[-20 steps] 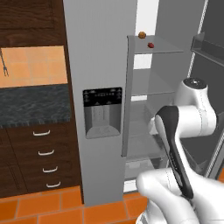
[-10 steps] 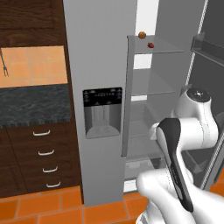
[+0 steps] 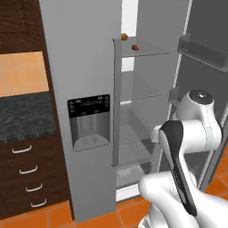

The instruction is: Take the strawberry from the fridge and place it on top of the pancake, located on the dining counter.

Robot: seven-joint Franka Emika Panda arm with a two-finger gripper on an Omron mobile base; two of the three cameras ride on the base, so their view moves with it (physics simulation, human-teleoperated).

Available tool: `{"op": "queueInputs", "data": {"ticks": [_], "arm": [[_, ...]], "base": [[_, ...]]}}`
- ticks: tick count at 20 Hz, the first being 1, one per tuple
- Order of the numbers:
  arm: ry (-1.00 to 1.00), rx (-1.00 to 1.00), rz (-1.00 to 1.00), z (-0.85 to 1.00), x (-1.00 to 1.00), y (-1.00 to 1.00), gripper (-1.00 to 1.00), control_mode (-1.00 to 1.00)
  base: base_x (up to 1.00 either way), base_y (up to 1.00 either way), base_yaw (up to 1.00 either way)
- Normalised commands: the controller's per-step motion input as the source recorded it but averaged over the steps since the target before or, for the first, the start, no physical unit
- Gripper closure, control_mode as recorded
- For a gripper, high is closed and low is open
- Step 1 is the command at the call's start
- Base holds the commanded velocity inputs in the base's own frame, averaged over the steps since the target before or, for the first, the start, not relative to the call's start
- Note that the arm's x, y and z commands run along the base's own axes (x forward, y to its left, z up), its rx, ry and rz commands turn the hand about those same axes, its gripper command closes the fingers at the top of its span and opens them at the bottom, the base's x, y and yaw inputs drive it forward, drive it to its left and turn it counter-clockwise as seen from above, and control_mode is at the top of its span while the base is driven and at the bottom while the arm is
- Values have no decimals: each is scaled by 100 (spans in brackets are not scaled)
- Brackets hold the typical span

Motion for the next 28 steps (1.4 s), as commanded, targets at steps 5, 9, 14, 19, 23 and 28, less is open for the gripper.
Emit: {"op": "queueInputs", "data": {"ticks": [5, 9, 14, 19, 23, 28], "arm": [[0, 0, 0, 0, 0, 0, -100, 100], [0, 0, 0, 0, 0, 0, -100, 100], [0, 0, 0, 0, 0, 0, -100, 100], [0, 0, 0, 0, 0, 0, -100, 100], [0, 0, 0, 0, 0, 0, -100, 100], [0, 0, 0, 0, 0, 0, -100, 100]], "base": [[71, 4, -17], [52, -5, -1], [51, -31, 20], [21, -35, 24], [20, -29, 2], [42, -2, -4]]}}
